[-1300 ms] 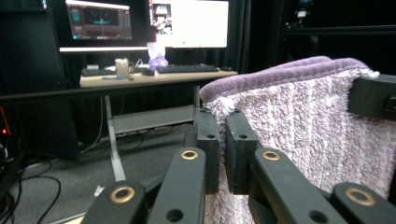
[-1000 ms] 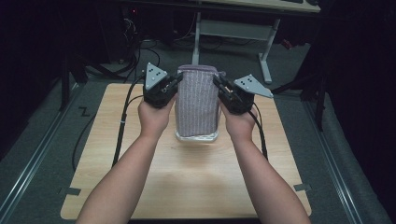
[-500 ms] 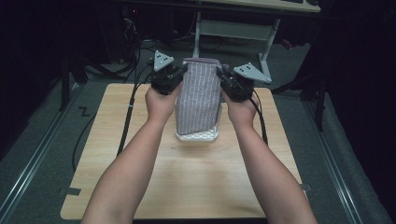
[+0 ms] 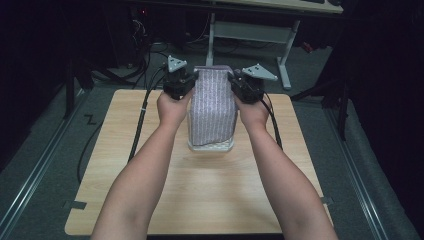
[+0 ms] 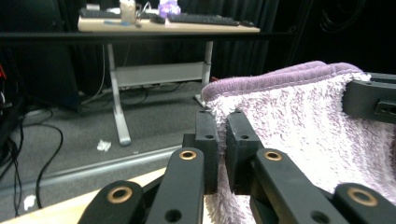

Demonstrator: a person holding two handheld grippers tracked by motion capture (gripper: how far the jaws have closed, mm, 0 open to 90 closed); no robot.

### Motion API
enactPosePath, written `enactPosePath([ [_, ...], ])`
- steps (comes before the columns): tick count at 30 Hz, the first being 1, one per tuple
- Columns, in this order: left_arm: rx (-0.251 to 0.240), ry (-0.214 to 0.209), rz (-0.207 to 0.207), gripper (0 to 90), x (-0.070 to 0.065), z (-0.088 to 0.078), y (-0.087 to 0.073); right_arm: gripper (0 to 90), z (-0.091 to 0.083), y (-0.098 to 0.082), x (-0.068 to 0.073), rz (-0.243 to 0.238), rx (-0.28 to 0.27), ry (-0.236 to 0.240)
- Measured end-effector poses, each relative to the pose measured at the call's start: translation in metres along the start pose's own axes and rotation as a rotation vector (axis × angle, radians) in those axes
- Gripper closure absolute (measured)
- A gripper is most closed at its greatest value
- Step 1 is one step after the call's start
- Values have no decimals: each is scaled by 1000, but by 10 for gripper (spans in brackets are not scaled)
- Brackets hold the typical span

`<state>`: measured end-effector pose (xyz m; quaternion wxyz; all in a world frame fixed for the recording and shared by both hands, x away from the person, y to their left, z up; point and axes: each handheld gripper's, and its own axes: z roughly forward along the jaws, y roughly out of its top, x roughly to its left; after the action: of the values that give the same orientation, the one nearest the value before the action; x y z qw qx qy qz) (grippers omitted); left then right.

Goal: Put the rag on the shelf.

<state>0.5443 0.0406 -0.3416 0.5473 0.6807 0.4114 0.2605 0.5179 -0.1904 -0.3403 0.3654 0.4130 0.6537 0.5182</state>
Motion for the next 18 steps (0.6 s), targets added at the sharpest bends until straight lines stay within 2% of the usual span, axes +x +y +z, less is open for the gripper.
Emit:
enactPosePath([
  [1,14,3,-14,831,1,3,-2,730,3,-1,0,14,7,-2],
  [3,39,-9,-45,723,6,6,-5,637,7,-4,-1,22,19,-7],
  [5,29,-13,-52,637,8,4,-7,601,10,-7,-1,19,43,1],
  [8,14,-8,-64,618,10,0,-9,600,9,-10,-3,10,52,-6],
  [11,11,-2,-61,618,9,-2,-10,600,7,-13,-4,12,60,-6],
  [13,2,-1,-44,612,7,-8,-11,598,4,-14,-2,8,65,-2],
  [18,-11,4,-32,599,5,-21,-13,573,-5,-16,6,-47,65,21],
])
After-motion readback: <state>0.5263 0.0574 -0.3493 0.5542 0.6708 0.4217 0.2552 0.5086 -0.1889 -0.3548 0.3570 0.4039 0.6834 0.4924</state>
